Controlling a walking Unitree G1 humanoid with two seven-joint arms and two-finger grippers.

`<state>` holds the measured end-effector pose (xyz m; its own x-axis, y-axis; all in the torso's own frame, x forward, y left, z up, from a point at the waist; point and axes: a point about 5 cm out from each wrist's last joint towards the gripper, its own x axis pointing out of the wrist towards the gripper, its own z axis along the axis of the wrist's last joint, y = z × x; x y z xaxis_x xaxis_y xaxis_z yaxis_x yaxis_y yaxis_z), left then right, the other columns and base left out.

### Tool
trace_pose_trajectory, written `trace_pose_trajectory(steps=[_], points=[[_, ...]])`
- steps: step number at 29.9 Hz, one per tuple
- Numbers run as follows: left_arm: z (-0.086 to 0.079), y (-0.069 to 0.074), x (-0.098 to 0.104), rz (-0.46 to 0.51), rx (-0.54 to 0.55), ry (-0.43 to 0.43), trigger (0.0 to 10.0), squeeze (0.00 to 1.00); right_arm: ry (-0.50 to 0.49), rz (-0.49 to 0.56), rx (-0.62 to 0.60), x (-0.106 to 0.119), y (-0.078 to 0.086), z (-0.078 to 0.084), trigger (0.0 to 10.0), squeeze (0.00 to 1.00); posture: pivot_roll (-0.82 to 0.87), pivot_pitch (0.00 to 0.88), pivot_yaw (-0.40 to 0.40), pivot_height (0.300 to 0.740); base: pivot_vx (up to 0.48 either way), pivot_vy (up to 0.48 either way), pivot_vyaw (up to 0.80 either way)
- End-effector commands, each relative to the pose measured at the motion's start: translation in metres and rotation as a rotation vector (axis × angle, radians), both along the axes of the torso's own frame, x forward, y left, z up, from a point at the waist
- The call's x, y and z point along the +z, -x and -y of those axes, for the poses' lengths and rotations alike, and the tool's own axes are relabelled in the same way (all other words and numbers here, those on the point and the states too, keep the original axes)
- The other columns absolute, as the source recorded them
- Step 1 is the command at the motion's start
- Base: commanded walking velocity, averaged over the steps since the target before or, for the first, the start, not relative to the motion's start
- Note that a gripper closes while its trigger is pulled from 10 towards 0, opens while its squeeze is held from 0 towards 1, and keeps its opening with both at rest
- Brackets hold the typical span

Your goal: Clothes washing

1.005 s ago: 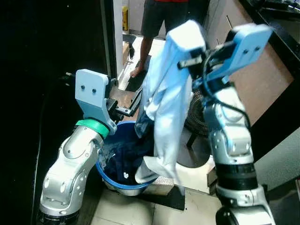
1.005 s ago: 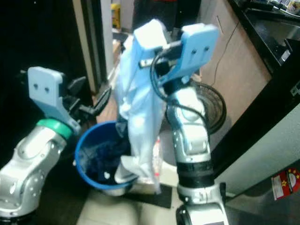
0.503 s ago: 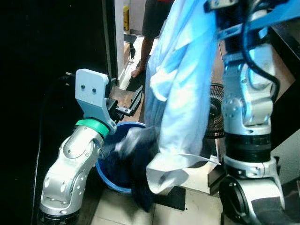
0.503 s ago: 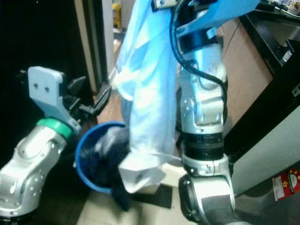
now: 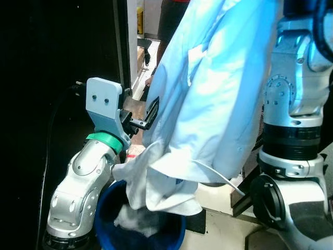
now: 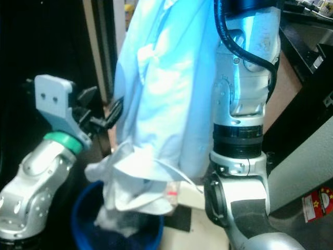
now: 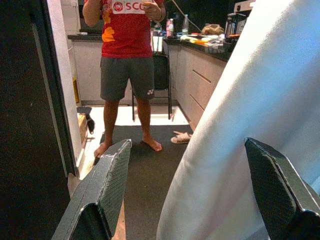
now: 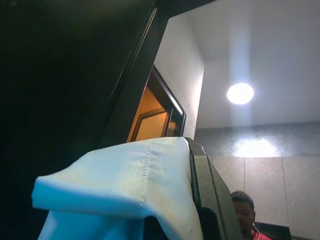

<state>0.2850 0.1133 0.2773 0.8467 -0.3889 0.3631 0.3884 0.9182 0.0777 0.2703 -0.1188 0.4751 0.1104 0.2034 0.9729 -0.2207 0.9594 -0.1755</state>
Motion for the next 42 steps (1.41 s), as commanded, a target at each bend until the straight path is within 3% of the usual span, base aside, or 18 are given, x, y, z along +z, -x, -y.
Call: trace_pose_trajectory(steps=[1,14,19,24,36,42], points=[[0.002,0.001,0.0,0.007,-0.006,-0.007,10.0,0.0,-0.017,0.024,-0.001,0.002,0.005,0.003,10.0,0.0,0.11,0.077,-0.017,0.724,0.0,0.0,0.0],[0.002,0.001,-0.001,0.004,-0.005,-0.01,10.0,0.0,-0.015,-0.094,-0.003,-0.021,-0.013,0.003,10.0,0.0,0.1,0.081,-0.013,0.724,0.0,0.0,0.0],[-0.001,0.001,0.0,0.005,0.009,-0.007,10.0,0.0,0.011,-0.277,0.024,-0.062,-0.031,-0.006,10.0,0.0,0.11,0.085,-0.02,0.724,0.0,0.0,0.0],[-0.002,0.001,-0.001,0.003,0.013,-0.009,10.0,0.0,0.029,-0.355,0.028,-0.085,-0.036,-0.011,10.0,0.0,0.1,0.086,-0.012,0.724,0.0,0.0,0.0],[-0.002,-0.002,0.001,0.02,0.029,-0.009,10.0,0.0,0.026,-0.361,0.016,-0.086,-0.036,-0.009,10.0,0.0,0.1,0.078,-0.011,0.724,0.0,0.0,0.0],[-0.003,-0.002,0.001,0.027,0.035,-0.006,10.0,0.0,0.03,-0.374,0.019,-0.088,-0.035,-0.01,10.0,0.0,0.1,0.078,-0.014,0.724,0.405,0.0,0.0]])
